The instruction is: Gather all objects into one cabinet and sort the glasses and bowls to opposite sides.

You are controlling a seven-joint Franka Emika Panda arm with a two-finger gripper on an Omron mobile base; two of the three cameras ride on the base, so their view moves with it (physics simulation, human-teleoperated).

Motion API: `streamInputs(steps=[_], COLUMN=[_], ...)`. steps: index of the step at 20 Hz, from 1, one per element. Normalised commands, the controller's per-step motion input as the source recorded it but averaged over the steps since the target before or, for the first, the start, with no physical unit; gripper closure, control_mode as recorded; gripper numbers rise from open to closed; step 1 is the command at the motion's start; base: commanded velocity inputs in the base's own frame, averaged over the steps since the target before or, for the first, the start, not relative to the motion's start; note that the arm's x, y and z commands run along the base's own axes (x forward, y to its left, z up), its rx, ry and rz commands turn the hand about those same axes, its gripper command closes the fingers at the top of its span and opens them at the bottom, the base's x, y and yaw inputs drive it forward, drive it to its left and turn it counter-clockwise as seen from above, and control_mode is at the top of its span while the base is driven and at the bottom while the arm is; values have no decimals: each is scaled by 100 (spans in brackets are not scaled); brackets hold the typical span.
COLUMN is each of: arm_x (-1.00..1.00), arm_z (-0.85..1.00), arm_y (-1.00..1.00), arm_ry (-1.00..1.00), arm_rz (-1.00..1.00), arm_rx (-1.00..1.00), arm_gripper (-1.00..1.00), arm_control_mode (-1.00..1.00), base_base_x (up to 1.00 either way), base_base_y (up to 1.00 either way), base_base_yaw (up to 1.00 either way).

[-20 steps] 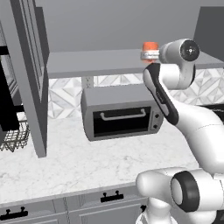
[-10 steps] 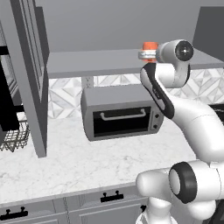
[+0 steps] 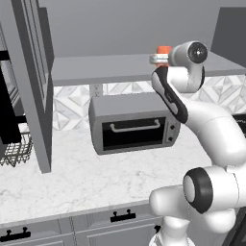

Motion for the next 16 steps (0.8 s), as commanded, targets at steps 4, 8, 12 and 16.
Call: streamInputs(steps=[4,8,12,16], arm_x=[33,21,7,1], arm_z=[0,0,-4,-9], arm_y=[-1,-6,-13,-8], arm_ry=[9,7,6,2], arm_rz=[0,0,0,0], arm_rx=[0,0,1,0], arm_gripper=[-100,-100,-100,-100], arm_control_mode=[-100,-100,-100,-100], base_base_x=[0,0,0,0], base_base_y=[0,0,0,0], base_base_yaw=[0,0,0,0])
